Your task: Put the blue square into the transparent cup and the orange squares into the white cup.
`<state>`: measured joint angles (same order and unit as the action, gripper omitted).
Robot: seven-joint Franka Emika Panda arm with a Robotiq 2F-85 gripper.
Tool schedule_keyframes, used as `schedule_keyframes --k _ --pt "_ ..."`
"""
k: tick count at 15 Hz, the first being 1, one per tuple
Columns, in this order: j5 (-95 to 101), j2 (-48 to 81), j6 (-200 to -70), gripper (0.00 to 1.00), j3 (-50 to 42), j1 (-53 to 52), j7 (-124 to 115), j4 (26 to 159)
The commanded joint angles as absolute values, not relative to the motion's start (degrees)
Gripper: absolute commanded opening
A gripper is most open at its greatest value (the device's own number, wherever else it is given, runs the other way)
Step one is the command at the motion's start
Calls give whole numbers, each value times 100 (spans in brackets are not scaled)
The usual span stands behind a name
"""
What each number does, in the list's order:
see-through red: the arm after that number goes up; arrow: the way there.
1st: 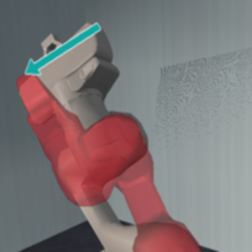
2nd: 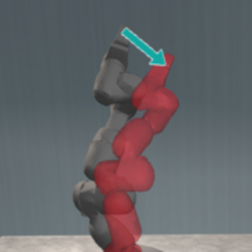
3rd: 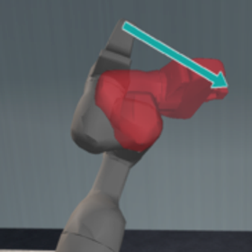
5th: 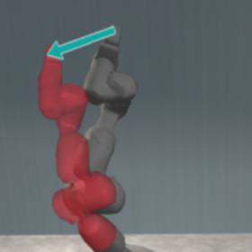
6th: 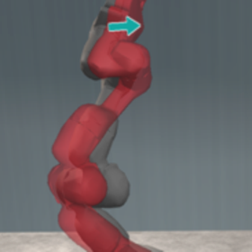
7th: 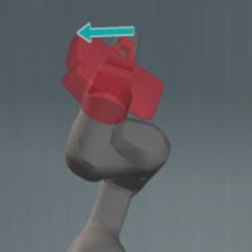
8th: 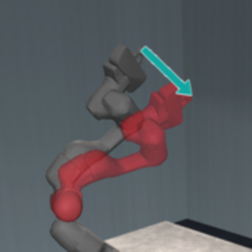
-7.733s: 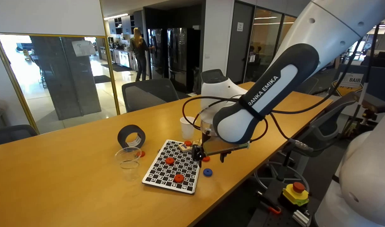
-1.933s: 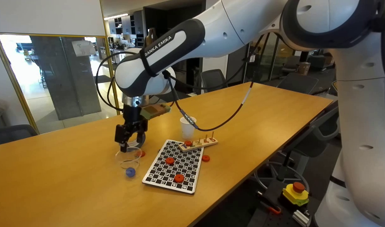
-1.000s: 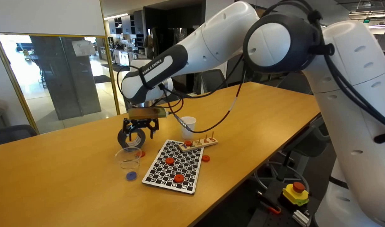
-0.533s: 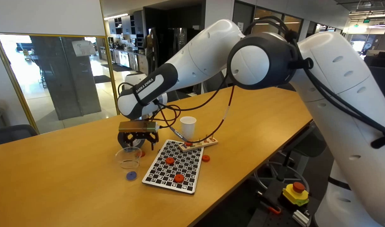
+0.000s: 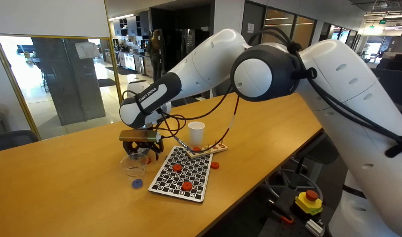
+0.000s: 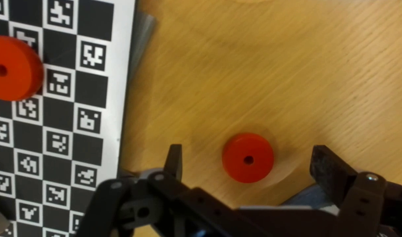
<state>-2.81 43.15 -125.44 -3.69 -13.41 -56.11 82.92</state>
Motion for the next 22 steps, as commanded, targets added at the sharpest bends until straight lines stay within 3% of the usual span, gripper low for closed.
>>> schedule_keyframes --k 1,10,11,12,14,21,22 --pt "-246 4515 -12419 100 -327 -1275 -5608 7918" --pt "-257 4662 -12409 100 -307 -1206 -5503 7772" --pt "-226 4660 -12432 97 -314 -1215 -5468 7783" --pt "-213 4653 -12410 73 -315 -1219 -5432 7790" --pt "-210 4646 -12375 71 -308 -1218 -5349 7791" --pt "-142 4539 -12070 18 -324 -1252 -5116 7761" --pt "-124 4484 -12025 20 -348 -1250 -5118 7789"
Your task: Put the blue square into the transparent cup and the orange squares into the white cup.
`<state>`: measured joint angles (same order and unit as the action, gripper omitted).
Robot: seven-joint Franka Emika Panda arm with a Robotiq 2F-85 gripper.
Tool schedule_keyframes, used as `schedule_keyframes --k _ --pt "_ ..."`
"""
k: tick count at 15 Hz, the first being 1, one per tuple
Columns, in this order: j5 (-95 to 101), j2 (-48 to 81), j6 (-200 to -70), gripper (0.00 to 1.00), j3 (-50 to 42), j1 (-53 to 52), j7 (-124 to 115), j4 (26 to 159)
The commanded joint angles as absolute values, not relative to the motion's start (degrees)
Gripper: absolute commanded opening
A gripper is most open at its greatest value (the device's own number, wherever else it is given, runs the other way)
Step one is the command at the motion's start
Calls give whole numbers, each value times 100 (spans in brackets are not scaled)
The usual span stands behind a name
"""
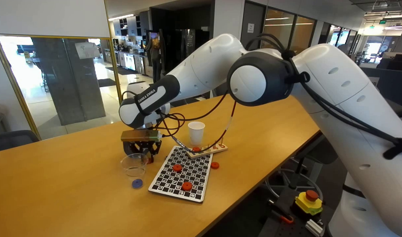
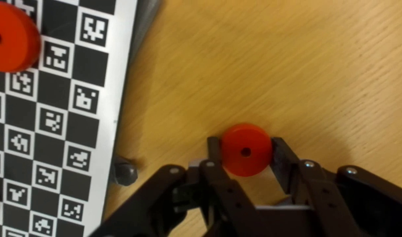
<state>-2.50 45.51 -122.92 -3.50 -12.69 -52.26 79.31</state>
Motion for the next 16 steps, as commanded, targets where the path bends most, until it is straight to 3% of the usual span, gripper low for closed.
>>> schedule_keyframes --k 1,16 --pt "-113 4447 -12018 21 -366 -1245 -5114 7809" --pt "121 1978 -12564 21 -938 -391 -5047 10009"
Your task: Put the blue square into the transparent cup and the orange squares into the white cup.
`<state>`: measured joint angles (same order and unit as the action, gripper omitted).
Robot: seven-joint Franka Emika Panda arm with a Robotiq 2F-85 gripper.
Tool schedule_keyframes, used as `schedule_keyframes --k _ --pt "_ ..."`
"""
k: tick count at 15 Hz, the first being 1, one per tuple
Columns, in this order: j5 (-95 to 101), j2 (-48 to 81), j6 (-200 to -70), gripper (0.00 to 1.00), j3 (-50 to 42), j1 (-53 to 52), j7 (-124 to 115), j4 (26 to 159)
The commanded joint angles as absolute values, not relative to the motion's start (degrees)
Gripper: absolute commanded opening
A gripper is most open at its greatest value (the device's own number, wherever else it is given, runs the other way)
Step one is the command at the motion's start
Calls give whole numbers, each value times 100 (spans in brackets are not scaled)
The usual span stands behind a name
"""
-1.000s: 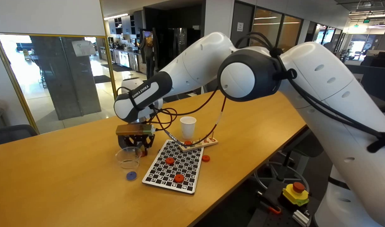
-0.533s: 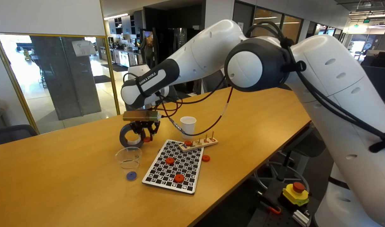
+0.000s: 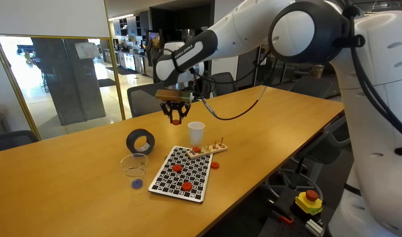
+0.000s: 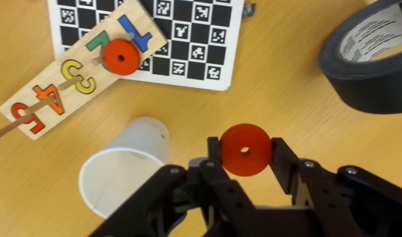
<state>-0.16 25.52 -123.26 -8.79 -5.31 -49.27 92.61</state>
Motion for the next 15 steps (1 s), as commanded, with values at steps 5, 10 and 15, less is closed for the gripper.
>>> schedule_keyframes --k 5,10,15 --pt "115 1743 -12661 21 -1023 -106 -5084 10457" --pt "84 1825 -12699 21 -1034 55 -5055 10468" --pt "67 1899 -12712 21 -1032 131 -5020 10381"
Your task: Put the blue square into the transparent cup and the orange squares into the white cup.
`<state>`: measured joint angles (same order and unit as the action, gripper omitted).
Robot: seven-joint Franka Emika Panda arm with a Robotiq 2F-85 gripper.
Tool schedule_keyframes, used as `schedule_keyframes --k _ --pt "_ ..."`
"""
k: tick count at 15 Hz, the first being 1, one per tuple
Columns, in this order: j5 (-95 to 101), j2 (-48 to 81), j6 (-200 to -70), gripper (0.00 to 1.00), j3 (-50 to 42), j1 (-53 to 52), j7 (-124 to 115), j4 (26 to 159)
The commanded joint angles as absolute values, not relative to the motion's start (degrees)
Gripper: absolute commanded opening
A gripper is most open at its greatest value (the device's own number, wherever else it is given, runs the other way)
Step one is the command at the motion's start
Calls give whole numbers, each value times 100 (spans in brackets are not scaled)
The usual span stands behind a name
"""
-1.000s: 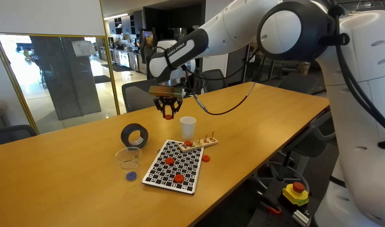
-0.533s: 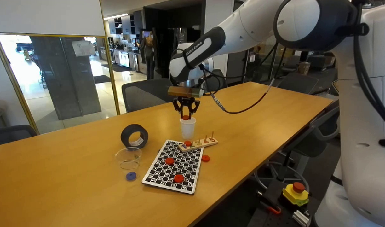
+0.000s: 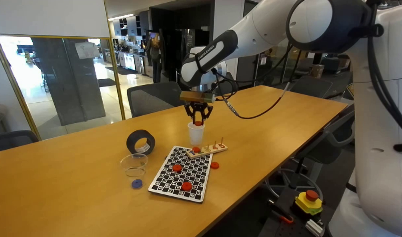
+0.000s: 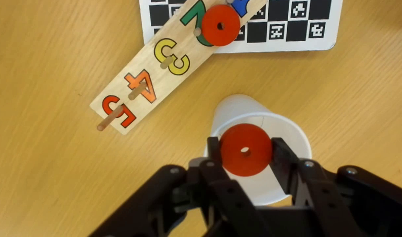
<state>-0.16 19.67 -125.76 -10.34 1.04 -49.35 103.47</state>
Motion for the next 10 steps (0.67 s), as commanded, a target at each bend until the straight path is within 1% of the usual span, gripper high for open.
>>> schedule_keyframes --k 1,10 --pt "57 1925 -12717 21 -1029 145 -5001 10350" --pt "-33 2140 -12875 21 -1008 215 -4907 10175"
